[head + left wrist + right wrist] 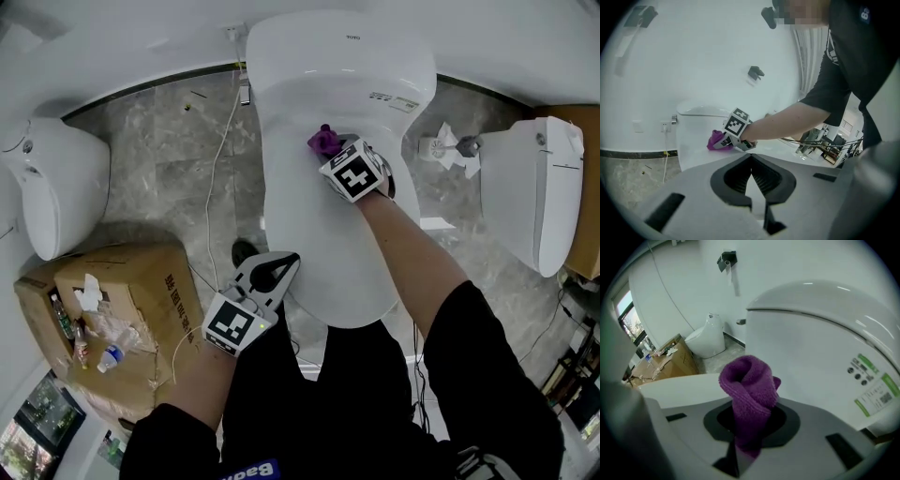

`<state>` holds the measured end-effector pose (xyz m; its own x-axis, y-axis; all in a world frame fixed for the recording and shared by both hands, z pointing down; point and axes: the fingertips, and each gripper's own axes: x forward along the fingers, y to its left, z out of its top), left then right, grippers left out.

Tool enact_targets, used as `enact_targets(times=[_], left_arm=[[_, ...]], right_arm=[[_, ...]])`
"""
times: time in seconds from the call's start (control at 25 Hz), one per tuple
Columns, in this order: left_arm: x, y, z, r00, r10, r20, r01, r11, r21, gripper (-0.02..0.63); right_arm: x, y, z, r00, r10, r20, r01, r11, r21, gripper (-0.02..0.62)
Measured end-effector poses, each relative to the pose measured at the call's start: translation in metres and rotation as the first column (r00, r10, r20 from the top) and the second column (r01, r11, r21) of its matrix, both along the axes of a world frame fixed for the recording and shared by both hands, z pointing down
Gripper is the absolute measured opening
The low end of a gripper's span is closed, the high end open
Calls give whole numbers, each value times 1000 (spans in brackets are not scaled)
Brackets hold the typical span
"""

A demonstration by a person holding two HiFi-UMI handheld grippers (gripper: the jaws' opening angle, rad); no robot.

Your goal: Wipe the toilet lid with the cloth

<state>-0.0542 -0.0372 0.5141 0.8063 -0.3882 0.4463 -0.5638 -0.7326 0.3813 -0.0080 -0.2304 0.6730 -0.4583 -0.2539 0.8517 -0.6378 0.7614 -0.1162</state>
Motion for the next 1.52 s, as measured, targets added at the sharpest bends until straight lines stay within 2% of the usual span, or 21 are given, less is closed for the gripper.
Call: enact_targets(times=[0.28, 0.4, 0.48, 0.64, 0.92, 1.0, 1.16, 1.24, 1.32, 1.52], left_arm=[[1, 13, -8, 993, -105, 56, 105, 994, 16, 17], [-2, 18, -7, 985, -162, 59, 162, 987, 11, 17], [-2, 22, -8, 983, -176, 51, 175, 984, 14, 17], [3, 33, -19, 990, -137, 23, 137, 990, 17, 17], [-24, 71, -37, 996, -83, -45, 85, 996, 27, 17], [-36, 85, -39, 997, -45, -57, 48, 998, 47, 17], [-59, 107, -42, 997, 1, -72, 3, 998, 60, 17], [-67, 114, -44, 997, 18, -72, -14, 998, 61, 17], [-70, 119, -45, 997, 37, -66, -32, 997, 70, 17], [-51, 120, -52, 997, 3, -77, 0, 999, 37, 17]], right_arm=[[120, -2, 14, 990, 131, -54, -132, 991, -15, 83], [148, 2, 14, 986, 153, -73, -154, 988, -11, 83], [152, 8, 13, 985, 157, -77, -158, 987, -5, 83], [120, 21, 1, 990, 121, -68, -120, 993, 7, 83], [-21, 55, -22, 999, -33, -20, 33, 999, -6, 83], [-60, 67, -27, 998, -63, -5, 63, 998, -17, 83], [-114, 90, -33, 993, -117, -4, 117, 993, -27, 83], [-117, 97, -35, 994, -108, -9, 108, 994, -24, 83], [-102, 100, -38, 998, -62, 0, 62, 998, -26, 83], [-15, 102, -40, 998, 69, -3, -69, 998, -13, 83]])
